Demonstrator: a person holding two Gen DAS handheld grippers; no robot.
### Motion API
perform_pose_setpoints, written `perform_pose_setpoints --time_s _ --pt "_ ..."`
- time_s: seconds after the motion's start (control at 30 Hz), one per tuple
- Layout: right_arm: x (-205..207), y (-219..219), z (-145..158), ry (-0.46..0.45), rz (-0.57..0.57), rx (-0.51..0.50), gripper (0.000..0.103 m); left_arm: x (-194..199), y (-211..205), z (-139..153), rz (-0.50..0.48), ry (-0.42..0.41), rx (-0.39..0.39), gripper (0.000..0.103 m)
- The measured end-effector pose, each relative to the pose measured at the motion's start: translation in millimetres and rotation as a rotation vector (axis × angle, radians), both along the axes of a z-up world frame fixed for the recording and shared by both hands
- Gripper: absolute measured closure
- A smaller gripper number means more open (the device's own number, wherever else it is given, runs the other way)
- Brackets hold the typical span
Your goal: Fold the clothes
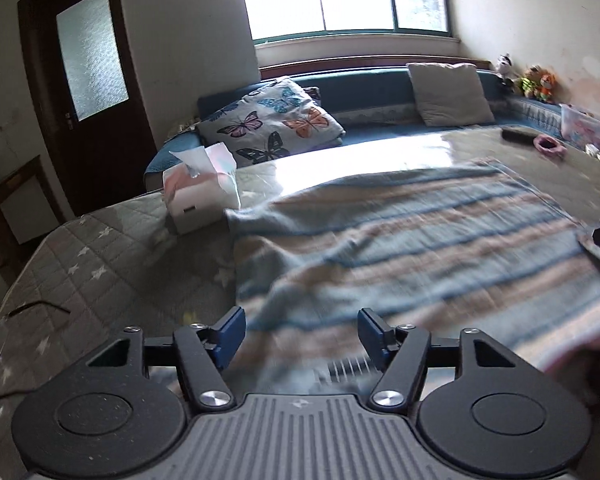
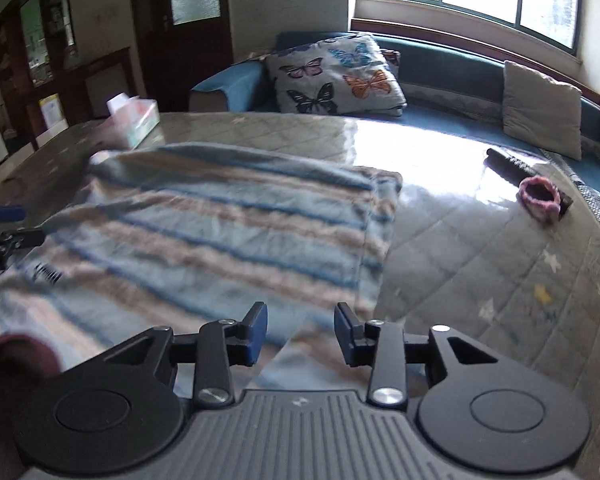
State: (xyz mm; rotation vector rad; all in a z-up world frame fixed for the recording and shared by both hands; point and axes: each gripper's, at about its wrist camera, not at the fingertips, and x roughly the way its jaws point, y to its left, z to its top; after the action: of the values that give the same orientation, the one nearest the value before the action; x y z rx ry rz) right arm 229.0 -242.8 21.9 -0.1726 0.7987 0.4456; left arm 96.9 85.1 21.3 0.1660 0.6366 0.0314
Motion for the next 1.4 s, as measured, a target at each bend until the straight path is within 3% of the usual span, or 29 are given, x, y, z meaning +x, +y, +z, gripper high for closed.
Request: perform_pose_setpoints --time_s 0.23,0.33,0.37,0.43,0.63,0.8,0.9,0.97,1.0,1.2,1.4 --pt "-64.1 3.8 -9.7 -0.038 0.031 -0.055 0.062 -50.8 -8.8 2.5 -0.026 -0.022 0.023 0.034" --pt "-78.4 -1.1 -11.6 -0.059 0.001 -0.079 0.067 -70.7 -13.4 4.5 -0.072 -0.029 0.027 0.034" --pt "-81.7 -3.7 -11.6 -0.062 -0.011 -0.083 0.078 -77.7 -15.6 4.8 -0.092 -0.031 0.026 0.034" --pt "-85.9 -10.0 -9.9 -0.062 -0.033 -0.075 0.087 -91.8 -21.5 4.3 -0.139 -0.031 0.023 0.034" --pt "-95.6 -29.9 -8.9 -0.061 -0.118 -0.046 0.089 -116.3 -52.8 -8.8 -0.264 -0.016 0.082 0.034" --pt "-102.6 -35.3 -4.4 -0.089 -0.135 -0.02 0.088 -107.5 -61.1 -21.9 -0.227 0.015 0.1 0.053" --pt "-106.8 -38.5 -1.8 -0.105 -0.146 -0.005 0.093 -103.1 -61.5 -26.2 -0.208 0.01 0.103 0.072" --pt "-109.6 -40.7 0.0 -0.116 -0.152 0.006 0.1 -103.6 -60.7 -25.8 -0.207 0.001 0.102 0.093" --pt "-111.0 -41.8 0.9 -0.122 -0.156 0.011 0.101 -104.9 -59.5 -24.0 -0.214 -0.004 0.1 0.099" --pt "-119.6 -52.5 12.4 -0.159 -0.182 0.046 0.102 -123.3 -45.5 4.1 -0.281 -0.026 0.061 0.101" --pt "-121.2 -72.3 19.7 -0.135 -0.216 0.03 0.098 -138.0 -46.4 8.0 -0.404 0.063 0.036 0.096"
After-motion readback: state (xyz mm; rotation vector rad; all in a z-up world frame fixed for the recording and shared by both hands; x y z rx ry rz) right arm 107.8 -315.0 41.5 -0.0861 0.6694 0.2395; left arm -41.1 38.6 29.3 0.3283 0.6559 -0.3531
